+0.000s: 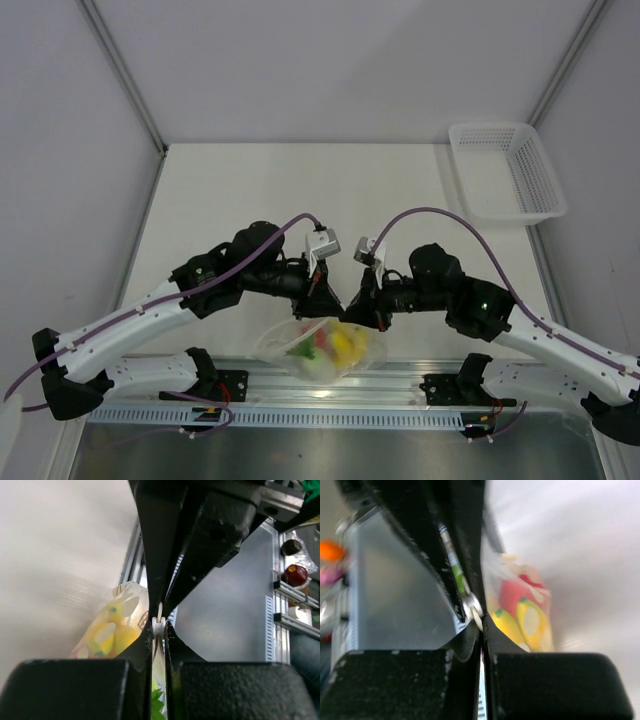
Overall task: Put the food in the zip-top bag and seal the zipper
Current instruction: Zip the zipper food storage bag at the center of the board.
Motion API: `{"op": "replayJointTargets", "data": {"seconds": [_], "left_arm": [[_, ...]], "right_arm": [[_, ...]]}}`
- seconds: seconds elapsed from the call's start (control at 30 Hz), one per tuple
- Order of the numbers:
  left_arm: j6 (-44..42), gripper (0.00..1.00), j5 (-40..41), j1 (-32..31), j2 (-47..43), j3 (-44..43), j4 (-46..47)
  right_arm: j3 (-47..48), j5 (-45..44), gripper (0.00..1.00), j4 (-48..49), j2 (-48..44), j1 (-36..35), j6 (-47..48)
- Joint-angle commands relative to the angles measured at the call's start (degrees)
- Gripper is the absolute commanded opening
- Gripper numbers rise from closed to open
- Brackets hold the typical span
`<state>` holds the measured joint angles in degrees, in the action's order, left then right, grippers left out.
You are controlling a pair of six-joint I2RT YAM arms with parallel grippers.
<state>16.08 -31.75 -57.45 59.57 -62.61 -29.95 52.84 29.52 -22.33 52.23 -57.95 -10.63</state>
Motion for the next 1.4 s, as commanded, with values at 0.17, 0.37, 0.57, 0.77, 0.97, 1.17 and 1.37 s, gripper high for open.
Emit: {"op": "replayJointTargets", "data": {"seconds": [0.17,0.37,0.57,0.77,0.97,1.17,1.37], "left_arm": [[0.62,0.11,3.80,0.23,0.81,-0.58,-0.10],[0.80,0.11,4.50,0.23,0.55,-0.32,-0.54],[0.18,0.01,5.56,0.23,0.46,-0.85,-1.68],[-0.87,0.00,4.07,0.23,0.55,-1.55,-2.03],[-1.66,0.01,3.36,0.41,0.55,-2.34,-3.44],[-2.28,0.01,0.02,0.85,0.11,-2.52,-3.97],[-2.80,0.00,-2.44,0.94,-0.07,-2.17,-4.15]], "right_arm": [[-7.75,-34.43,0.00,13.27,-12.06,-2.60,-16.16],[-9.95,-38.22,0.00,15.64,-11.98,-3.66,-18.11],[-9.08,-27.64,0.00,15.65,-11.19,-3.13,-13.46],[-0.82,-16.69,0.45,2.69,-8.20,-3.04,-1.33],[8.06,-12.73,0.53,-9.92,-1.09,-3.57,5.26],[10.35,-9.65,0.48,-13.97,0.42,-3.83,9.40],[11.14,-6.24,0.38,-14.59,0.51,-3.66,13.27]]}}
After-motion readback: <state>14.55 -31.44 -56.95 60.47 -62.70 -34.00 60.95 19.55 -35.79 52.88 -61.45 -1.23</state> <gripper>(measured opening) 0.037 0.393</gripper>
